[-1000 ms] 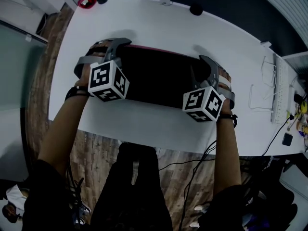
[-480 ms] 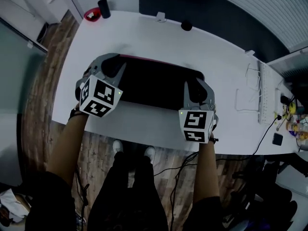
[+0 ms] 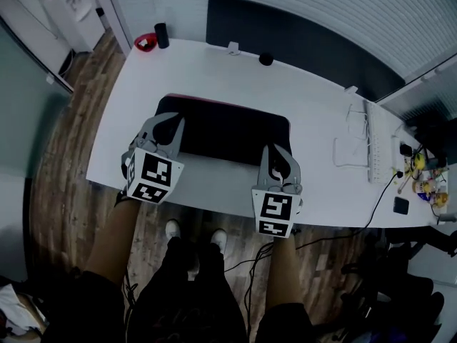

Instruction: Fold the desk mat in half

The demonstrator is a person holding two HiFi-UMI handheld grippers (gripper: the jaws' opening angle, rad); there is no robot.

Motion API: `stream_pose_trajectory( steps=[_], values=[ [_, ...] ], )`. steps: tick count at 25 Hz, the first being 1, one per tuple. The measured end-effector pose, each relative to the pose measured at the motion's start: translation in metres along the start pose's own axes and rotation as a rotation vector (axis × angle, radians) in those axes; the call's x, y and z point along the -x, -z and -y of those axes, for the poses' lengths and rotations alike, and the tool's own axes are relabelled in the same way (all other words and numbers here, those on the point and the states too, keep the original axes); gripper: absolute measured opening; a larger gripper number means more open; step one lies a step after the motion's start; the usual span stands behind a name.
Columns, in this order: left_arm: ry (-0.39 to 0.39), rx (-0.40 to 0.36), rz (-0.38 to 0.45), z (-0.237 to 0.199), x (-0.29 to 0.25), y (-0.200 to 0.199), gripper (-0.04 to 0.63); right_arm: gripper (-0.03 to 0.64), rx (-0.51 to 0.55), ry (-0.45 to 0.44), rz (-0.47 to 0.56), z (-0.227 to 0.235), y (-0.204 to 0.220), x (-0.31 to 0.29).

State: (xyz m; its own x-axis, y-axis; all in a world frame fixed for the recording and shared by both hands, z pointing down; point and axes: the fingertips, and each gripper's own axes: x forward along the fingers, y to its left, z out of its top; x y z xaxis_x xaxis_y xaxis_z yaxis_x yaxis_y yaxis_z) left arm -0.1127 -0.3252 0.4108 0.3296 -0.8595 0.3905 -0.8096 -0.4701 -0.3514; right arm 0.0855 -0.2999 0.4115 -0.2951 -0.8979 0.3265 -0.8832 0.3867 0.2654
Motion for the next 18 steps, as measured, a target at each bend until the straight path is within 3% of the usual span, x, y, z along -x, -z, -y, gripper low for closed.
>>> stream_pose_trajectory(
  steps=[7,18],
  values=[
    [-0.024,0.084,0.049,0.011,0.045,-0.024,-0.003,0.011,-0.043,0.011,0.048,-0.01,-0.026,0.046],
    [-0.016,0.097,0.157,0.042,0.097,-0.07,-0.003,0.009,-0.071,0.05,0.113,-0.011,-0.053,0.11]
  ],
)
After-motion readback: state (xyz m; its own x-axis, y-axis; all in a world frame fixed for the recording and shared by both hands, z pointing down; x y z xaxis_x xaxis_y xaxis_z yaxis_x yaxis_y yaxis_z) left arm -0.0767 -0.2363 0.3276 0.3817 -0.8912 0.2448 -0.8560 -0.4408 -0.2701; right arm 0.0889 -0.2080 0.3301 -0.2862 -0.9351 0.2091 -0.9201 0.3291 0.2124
